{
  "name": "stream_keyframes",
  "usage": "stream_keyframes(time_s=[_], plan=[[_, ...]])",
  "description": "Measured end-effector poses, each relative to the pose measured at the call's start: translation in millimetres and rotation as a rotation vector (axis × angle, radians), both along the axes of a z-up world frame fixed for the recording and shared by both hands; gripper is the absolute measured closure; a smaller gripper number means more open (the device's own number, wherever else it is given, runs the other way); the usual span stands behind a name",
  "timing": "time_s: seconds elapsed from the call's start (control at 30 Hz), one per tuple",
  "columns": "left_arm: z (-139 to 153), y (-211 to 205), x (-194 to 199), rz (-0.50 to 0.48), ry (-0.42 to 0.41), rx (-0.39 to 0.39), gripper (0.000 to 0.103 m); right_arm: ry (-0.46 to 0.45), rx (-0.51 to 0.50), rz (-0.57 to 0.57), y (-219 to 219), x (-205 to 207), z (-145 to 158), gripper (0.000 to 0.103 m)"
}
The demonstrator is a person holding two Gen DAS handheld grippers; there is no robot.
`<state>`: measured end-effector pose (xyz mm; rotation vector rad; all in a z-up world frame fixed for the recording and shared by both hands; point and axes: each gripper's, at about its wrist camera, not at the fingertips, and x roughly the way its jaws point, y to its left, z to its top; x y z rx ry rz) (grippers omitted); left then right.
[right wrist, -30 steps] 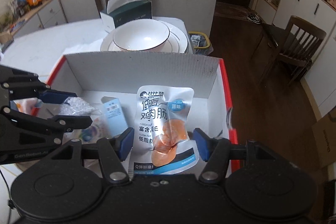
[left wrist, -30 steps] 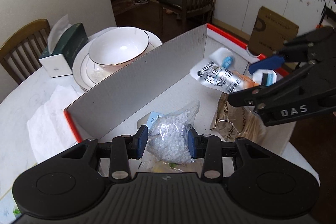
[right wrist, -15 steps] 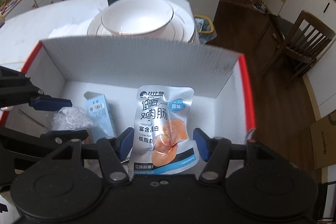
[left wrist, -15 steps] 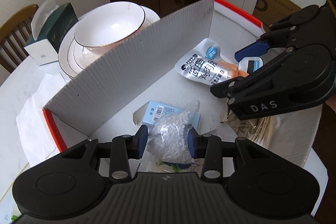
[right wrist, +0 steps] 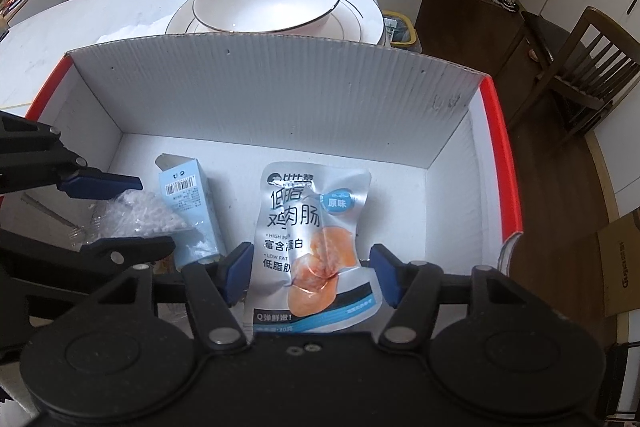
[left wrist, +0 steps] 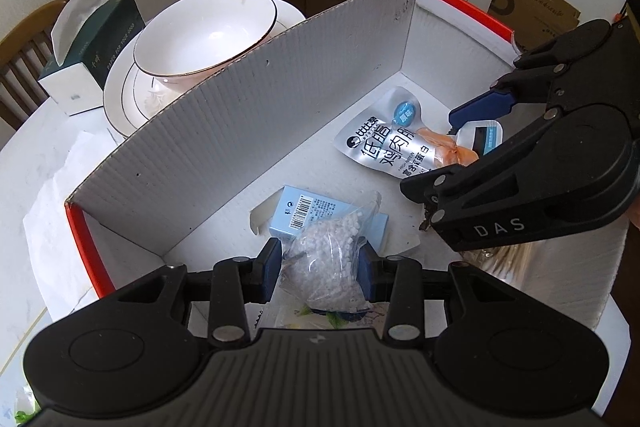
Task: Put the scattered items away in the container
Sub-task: 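Open both tools to drop the bead bag and pouch into the box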
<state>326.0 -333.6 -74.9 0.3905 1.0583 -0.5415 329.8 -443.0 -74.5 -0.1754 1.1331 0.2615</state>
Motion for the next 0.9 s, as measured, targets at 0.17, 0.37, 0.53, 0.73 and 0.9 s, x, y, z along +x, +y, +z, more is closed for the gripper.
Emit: stream_keyframes(time_s=[0.17,0.37,0.53,0.73,0.9], plan=[[0,0,-1,0.011,-0.007,-0.005,0.057,-0.004,0.015,-0.001,-3,-2,0,0.039],[2,5,-4,0.020,-0.015,-0.031,0.044,-0.008,0.038,-0.003,-5,-7,6,0.035],[8,10,-11,0.019,-0.027,-0.054,0.043,-0.021,0.049,-0.001,-6,-14,13,0.030],[22,17,-23,0.022,-0.050,-0.112,0.042,-0.050,0.064,0.007,-9,-22,29,0.024],[38,22,-35,0.033,-0.085,-0.156,0.042,-0.079,0.081,0.011,-12,-34,44,0.024]])
